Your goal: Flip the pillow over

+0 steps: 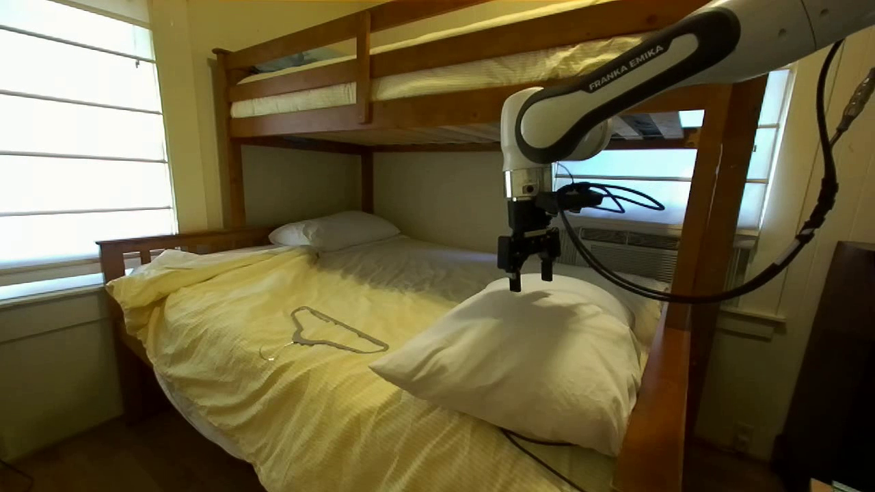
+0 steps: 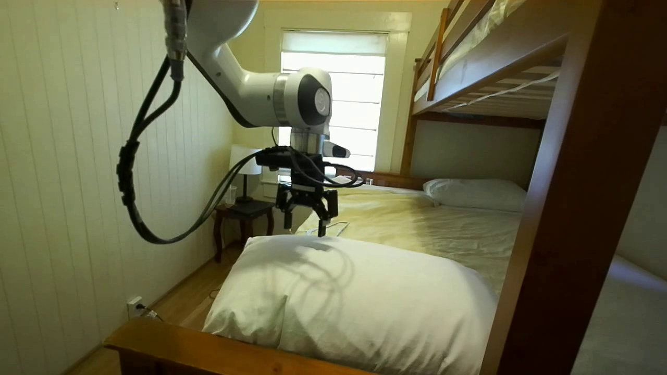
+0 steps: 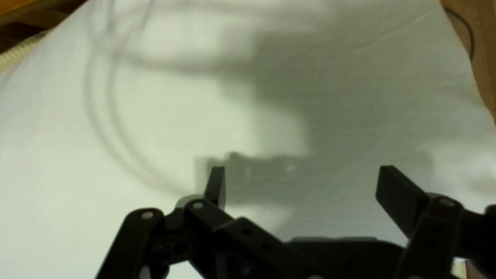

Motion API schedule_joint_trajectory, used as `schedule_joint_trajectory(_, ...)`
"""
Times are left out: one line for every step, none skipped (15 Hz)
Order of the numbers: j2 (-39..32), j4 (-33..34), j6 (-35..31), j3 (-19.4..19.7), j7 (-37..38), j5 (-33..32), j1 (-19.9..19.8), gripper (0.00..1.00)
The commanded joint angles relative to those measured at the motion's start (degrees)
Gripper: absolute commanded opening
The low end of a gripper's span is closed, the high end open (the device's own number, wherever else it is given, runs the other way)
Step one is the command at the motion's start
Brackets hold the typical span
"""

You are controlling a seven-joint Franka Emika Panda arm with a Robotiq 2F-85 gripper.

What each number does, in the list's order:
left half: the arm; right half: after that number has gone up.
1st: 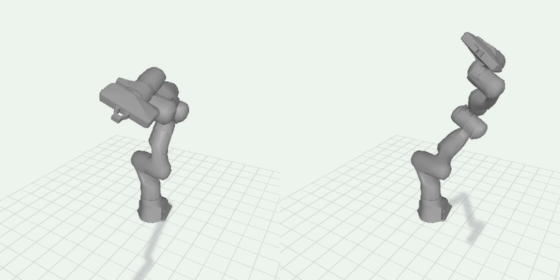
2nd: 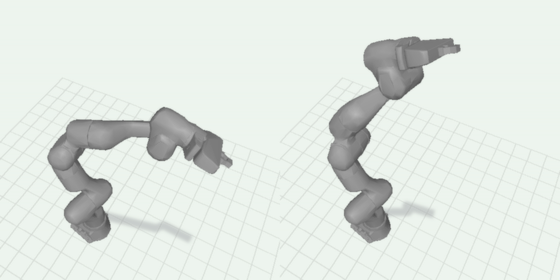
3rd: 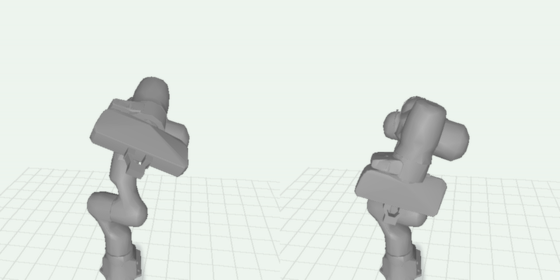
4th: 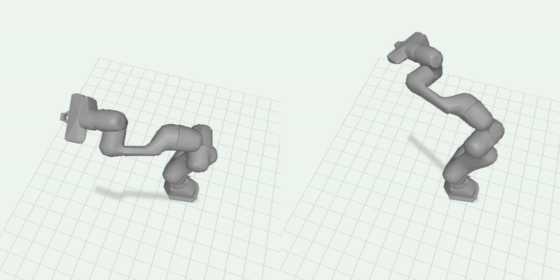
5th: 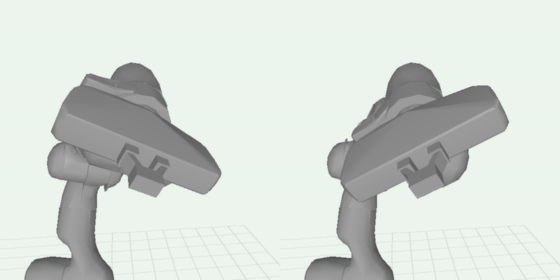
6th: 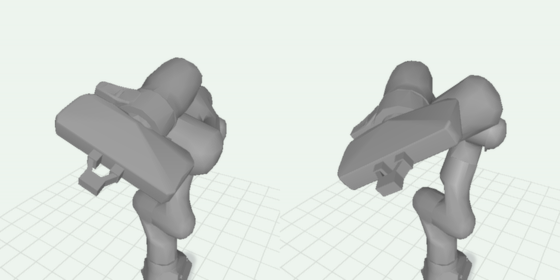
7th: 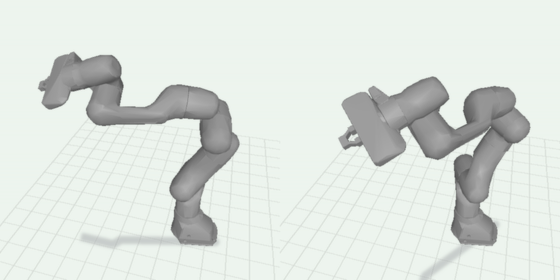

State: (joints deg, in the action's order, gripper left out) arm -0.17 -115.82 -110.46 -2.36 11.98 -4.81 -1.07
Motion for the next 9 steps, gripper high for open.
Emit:
schedule_joint_trajectory(-2.74, -1.37, -7.35, 0.37, 0.24, -0.18, 1.04, 1.00)
schedule_joint_trajectory(-3.56, -1.81, -9.27, 0.38, -0.26, -0.03, 1.16, 0.84)
schedule_joint_trajectory(-4.32, -2.12, -10.56, 0.42, -0.70, 0.54, 1.26, 0.74)
schedule_joint_trajectory(-5.20, -2.28, -11.45, 0.46, -0.99, 1.07, 1.34, 0.66)
schedule_joint_trajectory(-5.94, -2.36, -11.78, 0.47, -1.14, 1.34, 1.45, 0.59)
schedule_joint_trajectory(-6.43, -2.43, -11.76, 0.48, -1.24, 1.28, 1.55, 0.53)
schedule_joint_trajectory(-6.85, -2.37, -11.75, 0.50, -1.29, 1.08, 1.64, 0.45)
schedule_joint_trajectory(-6.99, -2.36, -11.45, 0.49, -1.32, 1.06, 1.71, 0.39)
schedule_joint_trajectory(-7.01, -2.40, -11.38, 0.47, -1.48, 1.23, 1.76, 0.31)
